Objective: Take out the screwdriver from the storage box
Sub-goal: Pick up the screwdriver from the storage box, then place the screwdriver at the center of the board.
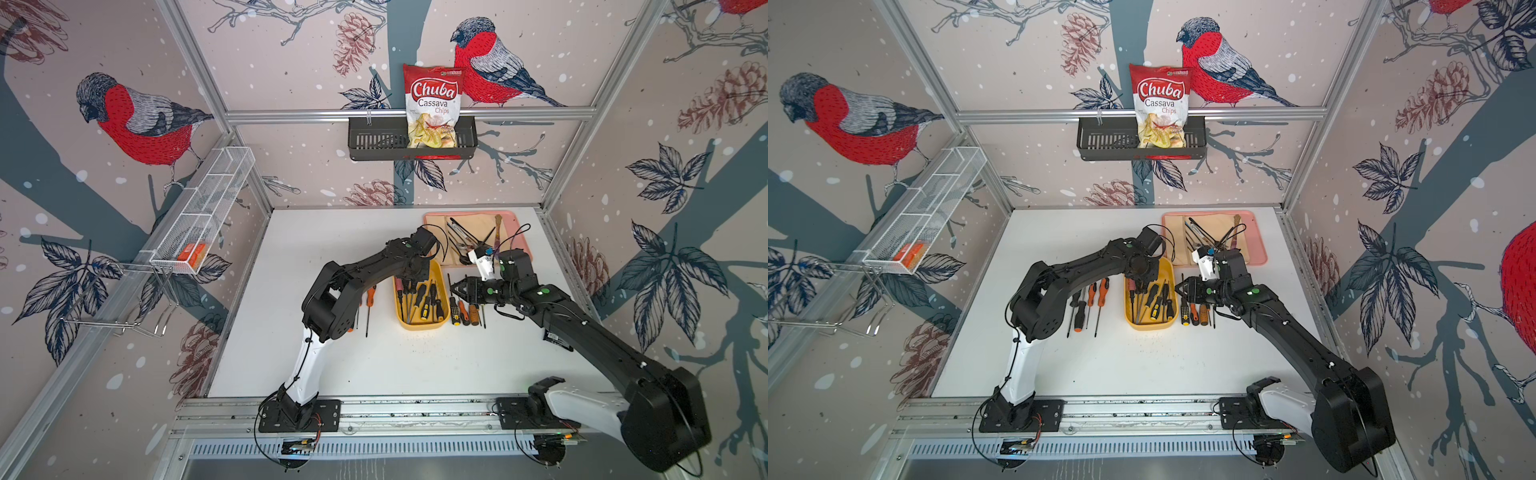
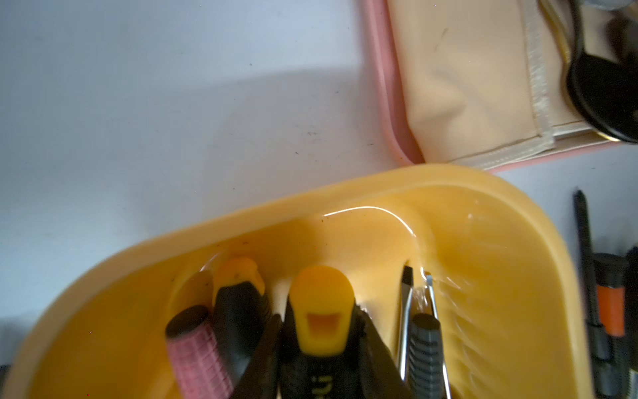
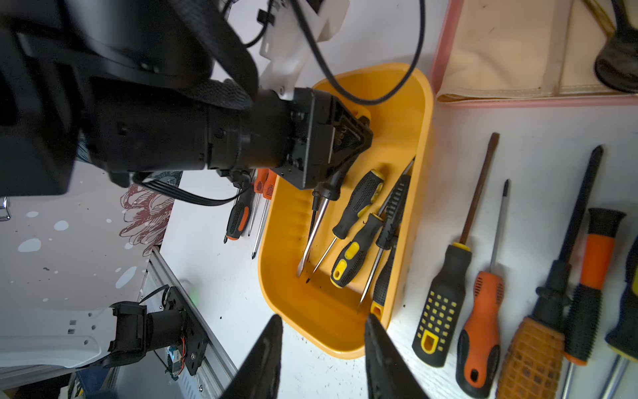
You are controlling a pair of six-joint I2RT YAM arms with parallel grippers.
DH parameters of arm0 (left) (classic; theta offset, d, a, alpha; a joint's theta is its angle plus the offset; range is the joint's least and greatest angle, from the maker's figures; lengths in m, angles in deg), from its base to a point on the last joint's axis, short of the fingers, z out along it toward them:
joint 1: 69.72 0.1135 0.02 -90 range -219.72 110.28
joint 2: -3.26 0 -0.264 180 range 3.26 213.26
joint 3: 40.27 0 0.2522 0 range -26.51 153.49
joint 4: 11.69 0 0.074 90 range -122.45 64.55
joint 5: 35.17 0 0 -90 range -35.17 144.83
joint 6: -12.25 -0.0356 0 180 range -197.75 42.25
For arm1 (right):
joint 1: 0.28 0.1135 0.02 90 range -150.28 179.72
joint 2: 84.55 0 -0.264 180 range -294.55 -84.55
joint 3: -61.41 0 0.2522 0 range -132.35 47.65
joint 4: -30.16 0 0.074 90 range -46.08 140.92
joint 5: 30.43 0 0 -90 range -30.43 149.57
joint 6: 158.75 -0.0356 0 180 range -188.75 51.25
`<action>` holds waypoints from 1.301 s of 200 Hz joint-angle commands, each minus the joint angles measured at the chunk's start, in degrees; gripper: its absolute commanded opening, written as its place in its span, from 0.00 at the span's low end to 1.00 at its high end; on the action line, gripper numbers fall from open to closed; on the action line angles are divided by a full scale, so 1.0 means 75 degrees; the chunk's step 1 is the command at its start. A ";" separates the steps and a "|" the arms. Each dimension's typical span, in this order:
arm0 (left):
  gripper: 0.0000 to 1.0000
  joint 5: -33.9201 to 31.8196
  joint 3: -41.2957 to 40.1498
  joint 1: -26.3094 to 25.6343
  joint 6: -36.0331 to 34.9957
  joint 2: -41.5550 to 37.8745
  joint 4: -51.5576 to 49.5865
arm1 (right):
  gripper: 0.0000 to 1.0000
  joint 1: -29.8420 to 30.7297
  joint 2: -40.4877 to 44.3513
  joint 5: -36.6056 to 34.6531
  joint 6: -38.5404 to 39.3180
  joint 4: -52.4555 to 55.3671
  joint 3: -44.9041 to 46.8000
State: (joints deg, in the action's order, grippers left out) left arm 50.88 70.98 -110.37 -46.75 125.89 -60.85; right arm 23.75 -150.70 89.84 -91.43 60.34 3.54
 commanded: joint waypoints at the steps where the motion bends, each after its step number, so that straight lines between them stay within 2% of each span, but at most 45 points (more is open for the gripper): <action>1: 0.19 0.0092 -0.0145 0.0062 -0.0151 -0.0421 -0.0248 | 0.40 0.0015 -0.0050 -0.0015 -0.0083 -0.0243 0.0033; 82: 0.20 0.0202 -0.1237 0.0445 -0.0287 -0.2242 -0.0432 | 0.40 0.0461 -0.0703 -0.0037 -0.0373 -0.0708 -0.0297; 121: 0.20 0.0146 -0.2143 0.0940 -0.0423 -0.3209 -0.0438 | 0.40 0.1077 -0.1458 -0.0213 -0.0536 -0.1000 -0.0718; 161: 0.20 0.0174 -0.3294 0.1744 -0.0659 -0.4051 -0.0265 | 0.40 0.1616 -0.2154 -0.0354 -0.0743 -0.1303 -0.1177; 212: 0.20 0.0199 -0.4174 0.2781 -0.1262 -0.4511 -0.0088 | 0.39 0.2123 -0.2806 -0.0564 -0.0971 -0.1526 -0.1620; 260: 0.19 0.0129 -0.4663 0.3546 -0.1866 -0.4344 0.0183 | 0.39 0.2333 -0.3106 -0.0724 -0.1143 -0.1620 -0.1791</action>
State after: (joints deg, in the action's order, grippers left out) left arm 51.95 37.04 -85.54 -57.22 92.65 -61.85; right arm 40.69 -173.22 85.64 -98.84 50.00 -9.12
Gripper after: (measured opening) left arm 0.312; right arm 0.396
